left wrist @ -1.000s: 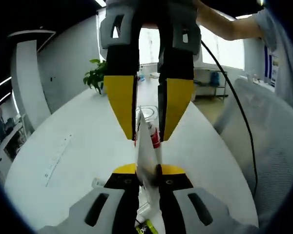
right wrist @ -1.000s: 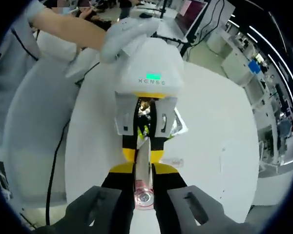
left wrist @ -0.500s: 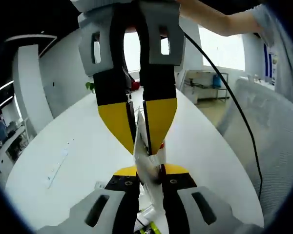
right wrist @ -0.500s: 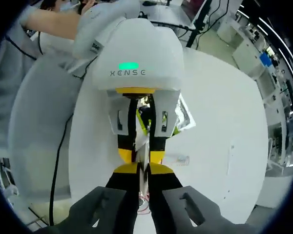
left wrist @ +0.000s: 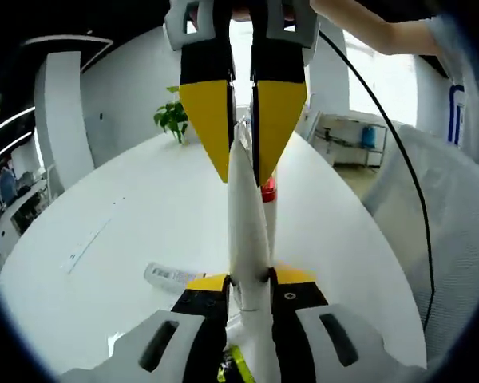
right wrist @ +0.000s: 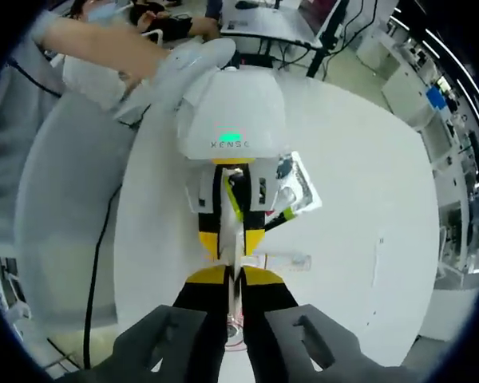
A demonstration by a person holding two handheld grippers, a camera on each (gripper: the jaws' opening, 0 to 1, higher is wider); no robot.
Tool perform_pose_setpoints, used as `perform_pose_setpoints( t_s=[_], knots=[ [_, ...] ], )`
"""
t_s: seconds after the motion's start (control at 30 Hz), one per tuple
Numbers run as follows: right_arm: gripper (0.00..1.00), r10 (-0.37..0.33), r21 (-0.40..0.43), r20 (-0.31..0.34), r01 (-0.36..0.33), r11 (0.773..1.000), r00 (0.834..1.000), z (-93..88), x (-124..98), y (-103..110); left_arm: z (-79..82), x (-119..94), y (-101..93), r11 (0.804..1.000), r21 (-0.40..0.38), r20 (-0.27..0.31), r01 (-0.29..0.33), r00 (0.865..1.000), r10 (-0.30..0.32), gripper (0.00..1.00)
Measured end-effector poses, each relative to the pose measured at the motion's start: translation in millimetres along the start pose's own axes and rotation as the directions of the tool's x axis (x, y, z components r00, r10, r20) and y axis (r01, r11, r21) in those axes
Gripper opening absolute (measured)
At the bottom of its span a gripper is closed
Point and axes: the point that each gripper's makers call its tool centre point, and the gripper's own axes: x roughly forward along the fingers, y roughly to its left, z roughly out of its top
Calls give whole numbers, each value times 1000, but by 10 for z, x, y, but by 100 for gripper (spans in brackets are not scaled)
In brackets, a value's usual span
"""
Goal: Arrange the skincare products in the storage area until every visible bottle or jar stands upright without overlapping.
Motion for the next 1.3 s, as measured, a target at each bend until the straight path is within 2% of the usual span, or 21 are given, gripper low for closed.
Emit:
perform_pose_setpoints(
  t_s=[0.23, 0.4, 0.6, 1.0, 1.2, 1.3],
  knots=[
    [5, 10, 6, 6, -10, 1000, 1000, -9, 2, -7, 63, 2, -77, 1000, -9, -7, 1, 1000, -1, 18],
    [5, 15, 14, 4, -15, 1000, 1000, -31, 1, 6, 29, 14, 47, 1000, -15, -6, 8, 1000, -8, 17],
    [6, 10, 10, 5, -10, 1000, 1000, -68, -7, 6, 87, 52, -36, 1000, -15, -1, 11, 1000, -11, 18],
    [7, -1, -11, -5, 1, 1000, 1000, -55, -5, 19, 102, 39, -14, 1000, -25, 1, 2, 1000, -2, 19],
    [15, -19, -18, 5, 19, 1000, 1000, -26, -51, 17, 64, 12, 77, 999, -41, -5, -6, 1000, 5, 22],
    [18, -31, -20, 5, 31, 999, 1000, -20, -49, 18, 84, -5, 44, 999, -41, -5, -3, 1000, 3, 24]
  ],
)
